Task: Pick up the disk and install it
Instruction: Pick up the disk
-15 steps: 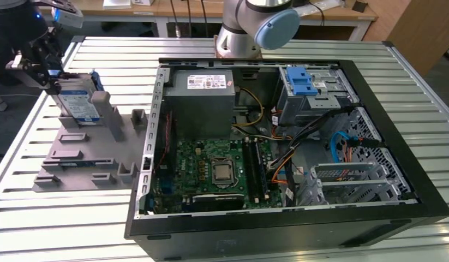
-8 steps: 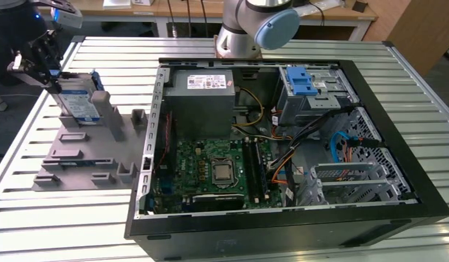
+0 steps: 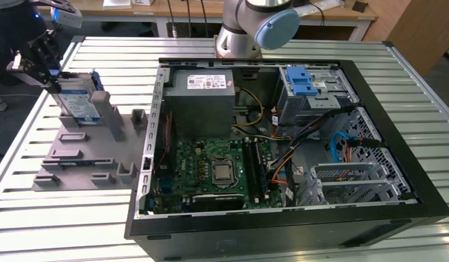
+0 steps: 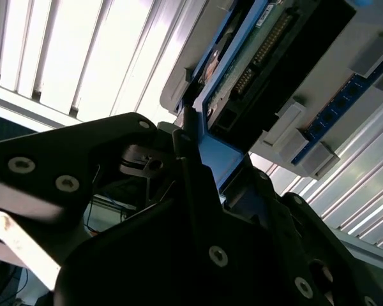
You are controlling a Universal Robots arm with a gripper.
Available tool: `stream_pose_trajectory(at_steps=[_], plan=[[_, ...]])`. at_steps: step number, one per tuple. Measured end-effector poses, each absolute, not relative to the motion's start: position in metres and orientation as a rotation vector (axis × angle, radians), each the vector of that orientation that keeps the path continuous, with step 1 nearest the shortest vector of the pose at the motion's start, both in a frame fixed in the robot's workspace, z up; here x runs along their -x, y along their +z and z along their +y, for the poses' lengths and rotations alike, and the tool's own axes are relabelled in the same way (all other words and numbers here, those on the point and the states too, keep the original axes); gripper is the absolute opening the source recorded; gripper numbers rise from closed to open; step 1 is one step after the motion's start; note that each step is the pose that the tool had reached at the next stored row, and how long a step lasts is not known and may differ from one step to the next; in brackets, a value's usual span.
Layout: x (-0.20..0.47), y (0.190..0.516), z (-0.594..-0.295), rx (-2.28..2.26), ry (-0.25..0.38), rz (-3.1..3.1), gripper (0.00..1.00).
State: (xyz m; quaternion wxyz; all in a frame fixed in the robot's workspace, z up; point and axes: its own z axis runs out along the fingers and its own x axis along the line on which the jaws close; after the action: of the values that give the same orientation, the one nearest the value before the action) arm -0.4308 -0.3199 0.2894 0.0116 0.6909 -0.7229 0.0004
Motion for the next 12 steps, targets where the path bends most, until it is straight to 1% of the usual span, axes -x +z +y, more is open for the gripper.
stream_pose_trajectory(at_steps=[6,7,12], plan=[[0.4308,0.2894,-0.3199,-2.154,0.002,-2.254,0.38],[0.4308,0.2894,-0.3199,-2.154,0.002,-2.254,0.44],[0.4308,0.2894,-0.3199,-2.154,0.003,-2.254,0.44]])
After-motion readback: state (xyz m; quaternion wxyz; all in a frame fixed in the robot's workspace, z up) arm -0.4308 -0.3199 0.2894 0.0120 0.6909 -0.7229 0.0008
